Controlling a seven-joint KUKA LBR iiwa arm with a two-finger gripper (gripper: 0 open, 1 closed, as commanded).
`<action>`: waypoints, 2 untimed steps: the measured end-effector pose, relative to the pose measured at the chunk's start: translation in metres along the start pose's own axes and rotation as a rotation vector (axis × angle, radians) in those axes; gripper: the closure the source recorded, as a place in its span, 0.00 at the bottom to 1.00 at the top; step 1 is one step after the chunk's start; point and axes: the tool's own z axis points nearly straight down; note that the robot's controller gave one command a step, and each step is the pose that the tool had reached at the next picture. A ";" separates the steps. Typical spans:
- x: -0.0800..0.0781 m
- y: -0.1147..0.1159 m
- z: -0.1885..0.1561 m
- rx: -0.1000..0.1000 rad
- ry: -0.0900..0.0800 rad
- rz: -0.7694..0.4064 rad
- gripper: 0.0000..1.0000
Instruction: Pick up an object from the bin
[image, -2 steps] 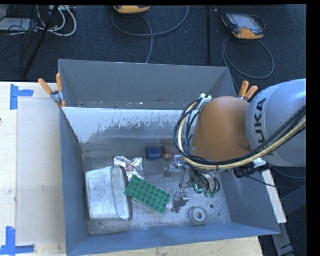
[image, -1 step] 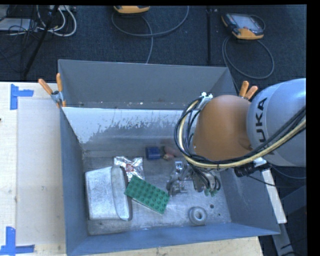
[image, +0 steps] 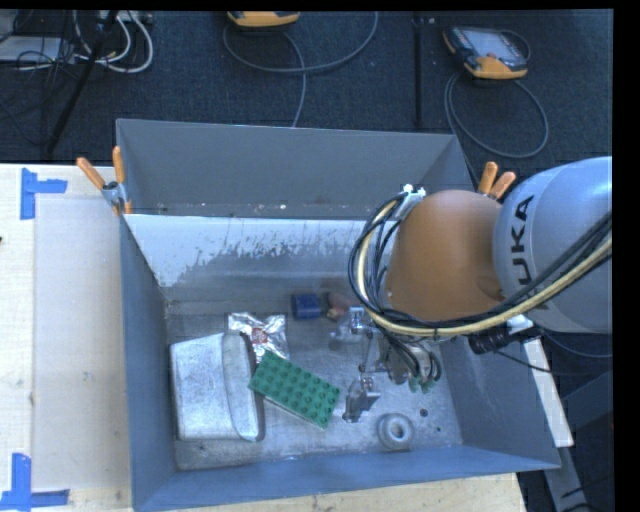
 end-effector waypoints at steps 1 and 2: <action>-0.020 0.005 0.108 0.000 -0.005 -0.094 0.00; -0.021 0.005 0.104 0.000 -0.008 -0.092 1.00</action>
Offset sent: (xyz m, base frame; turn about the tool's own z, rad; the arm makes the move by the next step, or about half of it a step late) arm 0.0178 0.0038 -0.1070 -0.0946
